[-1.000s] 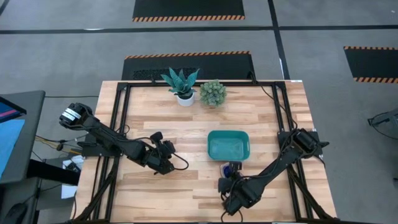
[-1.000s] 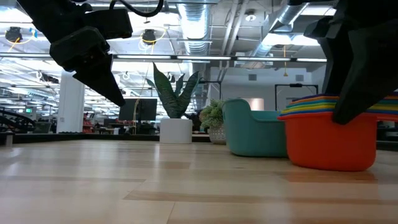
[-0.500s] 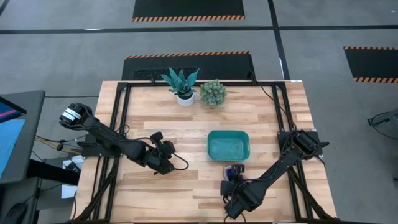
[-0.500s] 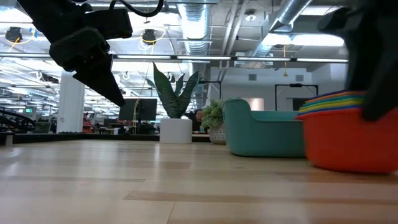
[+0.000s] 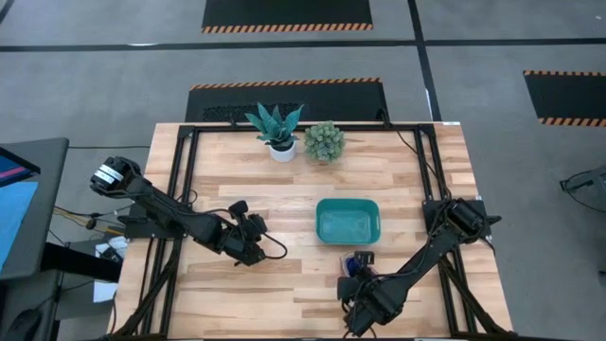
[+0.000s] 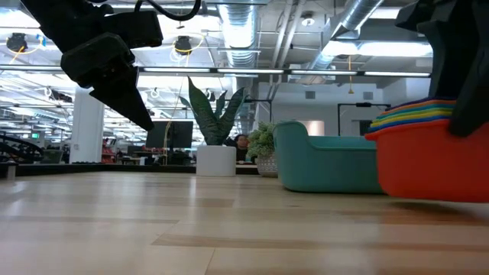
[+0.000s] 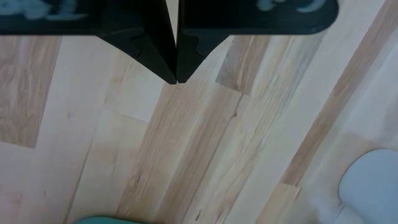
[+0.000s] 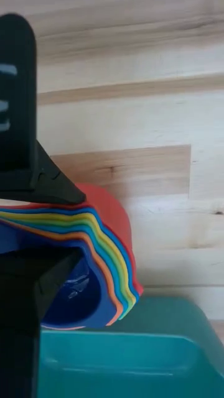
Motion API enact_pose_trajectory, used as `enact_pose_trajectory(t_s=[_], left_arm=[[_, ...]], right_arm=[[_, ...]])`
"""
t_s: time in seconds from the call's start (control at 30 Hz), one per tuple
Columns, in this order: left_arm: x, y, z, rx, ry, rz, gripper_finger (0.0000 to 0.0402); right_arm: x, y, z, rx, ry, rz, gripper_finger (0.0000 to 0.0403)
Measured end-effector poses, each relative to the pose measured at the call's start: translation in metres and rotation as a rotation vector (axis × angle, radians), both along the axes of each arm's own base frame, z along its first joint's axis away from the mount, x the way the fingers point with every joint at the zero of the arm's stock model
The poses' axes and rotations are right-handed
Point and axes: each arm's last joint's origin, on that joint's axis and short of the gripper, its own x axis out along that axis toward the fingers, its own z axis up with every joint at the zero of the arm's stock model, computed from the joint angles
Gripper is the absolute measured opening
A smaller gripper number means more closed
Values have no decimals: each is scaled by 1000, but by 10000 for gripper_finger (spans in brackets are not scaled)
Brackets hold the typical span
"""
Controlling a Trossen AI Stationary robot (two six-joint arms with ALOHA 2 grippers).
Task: Nest measuring cups in basket
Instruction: Put the nested measuring cups into the green bin
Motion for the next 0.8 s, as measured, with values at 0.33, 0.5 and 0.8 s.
enact_pose_trajectory(t_s=[0.33, 0.5, 0.8], left_arm=[[0, 0, 0, -1, 0, 1, 0], [0, 0, 0, -2, -2, 3, 0], [0, 0, 0, -2, -1, 3, 0]], right_arm=[[-3, -3, 10, -4, -2, 3, 108], [-8, -8, 29, 7, -44, 6, 108], [-5, -34, 60, -100, -115, 46, 108]])
